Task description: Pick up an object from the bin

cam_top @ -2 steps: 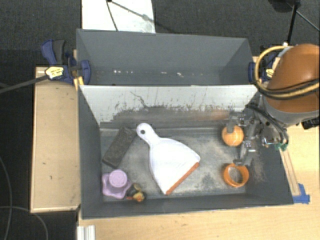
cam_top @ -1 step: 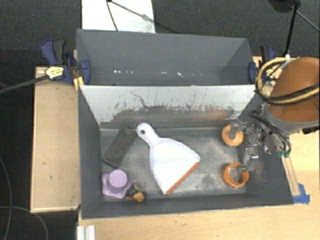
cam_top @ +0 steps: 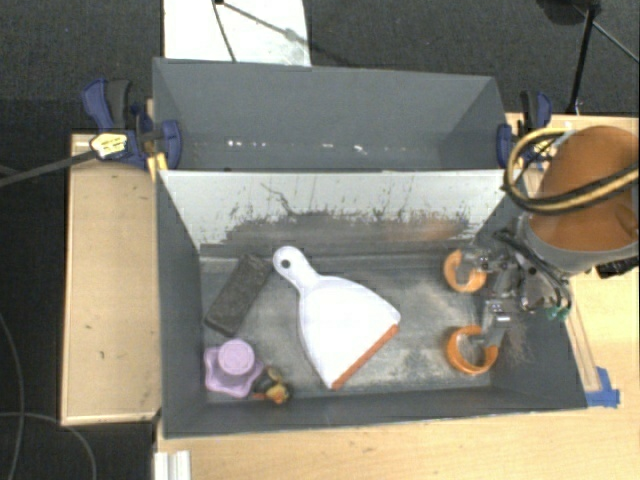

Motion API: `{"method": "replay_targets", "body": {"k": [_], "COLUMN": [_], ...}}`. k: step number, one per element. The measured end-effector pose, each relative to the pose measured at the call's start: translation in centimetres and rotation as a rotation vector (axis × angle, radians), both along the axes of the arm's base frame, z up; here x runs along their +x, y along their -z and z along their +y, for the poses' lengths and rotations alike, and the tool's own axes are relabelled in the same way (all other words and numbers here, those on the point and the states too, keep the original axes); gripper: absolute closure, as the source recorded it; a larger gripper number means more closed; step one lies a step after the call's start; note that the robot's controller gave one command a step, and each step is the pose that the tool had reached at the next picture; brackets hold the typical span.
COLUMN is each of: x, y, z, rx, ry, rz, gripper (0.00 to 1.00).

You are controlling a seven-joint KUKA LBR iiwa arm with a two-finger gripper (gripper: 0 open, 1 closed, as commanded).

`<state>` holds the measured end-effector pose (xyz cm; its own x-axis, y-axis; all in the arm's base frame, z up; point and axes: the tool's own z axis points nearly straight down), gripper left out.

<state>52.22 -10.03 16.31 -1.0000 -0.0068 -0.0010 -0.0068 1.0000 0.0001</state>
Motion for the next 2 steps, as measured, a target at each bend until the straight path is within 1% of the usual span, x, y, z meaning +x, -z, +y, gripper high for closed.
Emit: {"method": "replay_targets", "body": {"k": [1,2], "x": [-2.7,-3.9], "y": [2.2,6.6], "z": [-1.2,-1.4], "rx": [0.0,-0.001], "ry": [-0.006,-0.001], "rz": [-0.003,-0.003], "gripper": [0.0,0.0]}}
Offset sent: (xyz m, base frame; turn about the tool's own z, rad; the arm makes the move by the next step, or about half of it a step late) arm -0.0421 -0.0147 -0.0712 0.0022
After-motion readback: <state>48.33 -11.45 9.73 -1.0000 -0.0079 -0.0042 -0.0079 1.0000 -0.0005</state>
